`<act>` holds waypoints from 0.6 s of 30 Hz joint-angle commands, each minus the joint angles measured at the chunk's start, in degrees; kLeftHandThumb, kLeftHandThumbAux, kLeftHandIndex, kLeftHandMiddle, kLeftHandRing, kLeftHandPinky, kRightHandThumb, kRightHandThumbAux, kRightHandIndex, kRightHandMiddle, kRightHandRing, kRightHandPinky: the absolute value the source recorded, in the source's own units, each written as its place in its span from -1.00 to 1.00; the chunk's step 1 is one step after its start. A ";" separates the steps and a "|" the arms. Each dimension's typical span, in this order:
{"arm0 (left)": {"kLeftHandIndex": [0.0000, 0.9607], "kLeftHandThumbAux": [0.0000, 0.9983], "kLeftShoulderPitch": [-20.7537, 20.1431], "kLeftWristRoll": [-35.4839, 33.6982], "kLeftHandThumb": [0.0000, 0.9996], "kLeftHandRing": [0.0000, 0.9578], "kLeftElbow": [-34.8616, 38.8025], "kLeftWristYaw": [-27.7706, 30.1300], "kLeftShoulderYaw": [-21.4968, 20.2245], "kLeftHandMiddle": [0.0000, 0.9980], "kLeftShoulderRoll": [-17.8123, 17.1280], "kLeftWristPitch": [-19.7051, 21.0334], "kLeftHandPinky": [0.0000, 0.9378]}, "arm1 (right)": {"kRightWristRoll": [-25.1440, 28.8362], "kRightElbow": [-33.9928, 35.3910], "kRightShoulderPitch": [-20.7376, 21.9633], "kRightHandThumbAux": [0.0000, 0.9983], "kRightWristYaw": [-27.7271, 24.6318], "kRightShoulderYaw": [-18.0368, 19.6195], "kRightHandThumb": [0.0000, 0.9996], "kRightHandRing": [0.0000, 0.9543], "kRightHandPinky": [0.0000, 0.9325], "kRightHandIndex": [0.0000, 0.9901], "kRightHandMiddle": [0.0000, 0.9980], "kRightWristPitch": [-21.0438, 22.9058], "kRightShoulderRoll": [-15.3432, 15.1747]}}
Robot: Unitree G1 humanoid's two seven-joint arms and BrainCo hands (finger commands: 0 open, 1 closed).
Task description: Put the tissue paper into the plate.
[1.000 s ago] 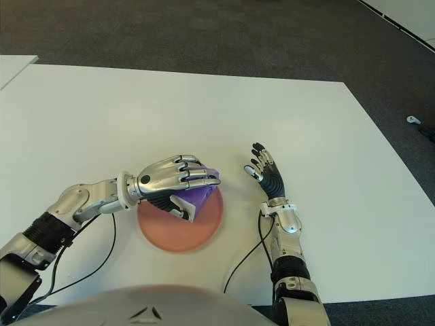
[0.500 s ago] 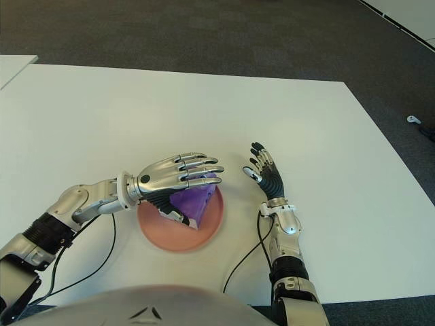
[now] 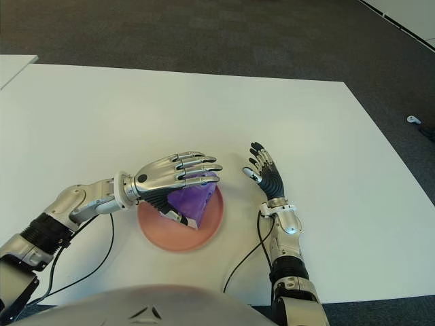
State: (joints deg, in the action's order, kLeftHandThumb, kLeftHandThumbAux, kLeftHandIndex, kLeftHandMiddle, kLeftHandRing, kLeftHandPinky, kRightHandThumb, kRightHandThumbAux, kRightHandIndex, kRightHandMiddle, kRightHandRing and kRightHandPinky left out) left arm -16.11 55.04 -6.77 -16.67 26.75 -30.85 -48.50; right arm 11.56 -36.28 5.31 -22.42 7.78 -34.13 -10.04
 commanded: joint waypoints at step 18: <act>-1.00 -0.19 -4.19 -49.39 -0.93 -1.00 -9.93 19.58 -8.58 -1.00 -0.98 0.09 -1.00 | -1.78 -9.46 -3.23 0.10 0.59 -1.54 -1.00 -1.00 -1.00 -1.00 -1.00 4.18 3.28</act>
State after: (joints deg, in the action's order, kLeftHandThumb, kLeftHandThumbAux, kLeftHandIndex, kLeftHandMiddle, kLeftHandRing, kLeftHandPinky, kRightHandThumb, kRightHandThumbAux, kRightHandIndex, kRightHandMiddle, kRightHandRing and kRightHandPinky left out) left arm -17.50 24.68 -10.46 -7.29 21.05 -31.49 -51.24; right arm 11.25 -37.87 7.32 -22.47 7.71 -34.60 -10.03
